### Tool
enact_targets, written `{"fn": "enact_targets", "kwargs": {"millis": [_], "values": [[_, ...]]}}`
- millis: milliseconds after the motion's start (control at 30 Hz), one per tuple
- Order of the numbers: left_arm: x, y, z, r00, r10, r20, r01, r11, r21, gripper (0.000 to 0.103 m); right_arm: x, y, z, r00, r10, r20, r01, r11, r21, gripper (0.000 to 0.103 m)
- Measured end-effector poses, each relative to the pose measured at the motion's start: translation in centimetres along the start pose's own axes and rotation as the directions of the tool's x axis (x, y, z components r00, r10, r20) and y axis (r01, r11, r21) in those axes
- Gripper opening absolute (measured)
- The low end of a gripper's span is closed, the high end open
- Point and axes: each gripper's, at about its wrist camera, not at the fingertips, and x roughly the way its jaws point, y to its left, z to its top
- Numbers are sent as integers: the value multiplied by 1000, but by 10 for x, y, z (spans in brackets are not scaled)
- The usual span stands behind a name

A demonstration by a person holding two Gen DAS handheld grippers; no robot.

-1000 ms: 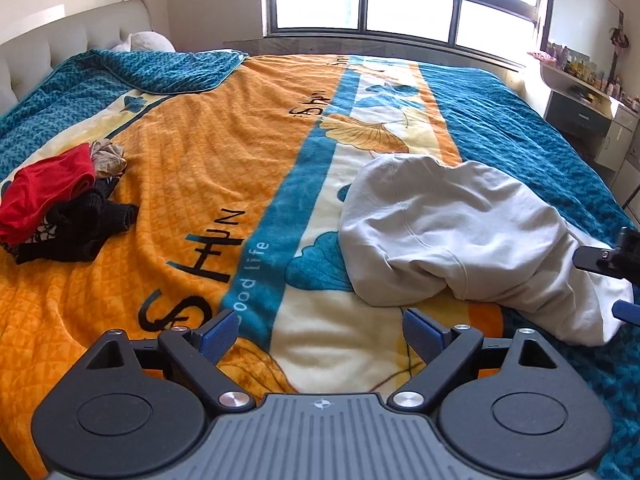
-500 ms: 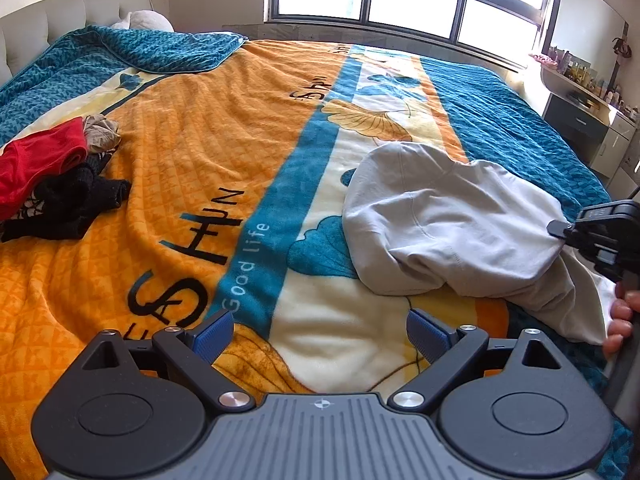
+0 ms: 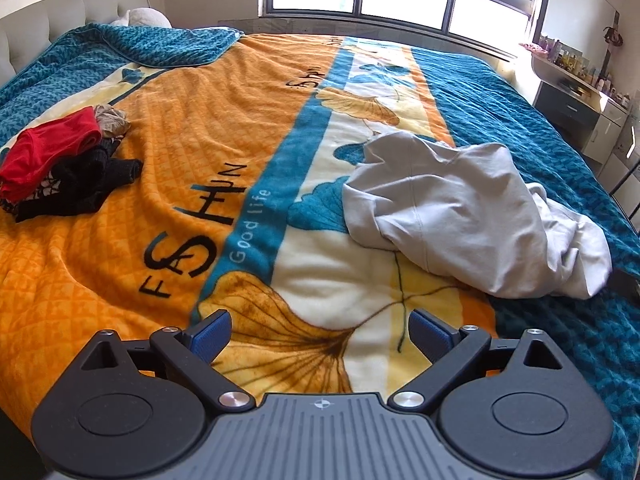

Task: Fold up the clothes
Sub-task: 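Move the right tool to the crumpled white T-shirt and open its fingers, then grasp the T-shirt fabric with the right tool and lift it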

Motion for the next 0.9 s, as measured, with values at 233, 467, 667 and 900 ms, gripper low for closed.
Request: {"fn": "enact_targets", "kwargs": {"millis": [233,467,667,900], "values": [[-7,5,-12,1000,15,-22,-15,1000,-4,96,118,4,26,992,-119,-35,120,992,33,74],[-16,33,-15,999,38,2,-38,998,-46,96,85,16,22,996,86,-31,-86,996,12,1],[-16,35,-19,1000,21,5,-21,999,-46,96,-45,29,-36,948,260,-183,-284,951,-120,1],[-12,27,-30,1000,8,-26,-9,1000,-27,96,-87,-5,-77,940,78,-333,-118,988,-102,50]]}}
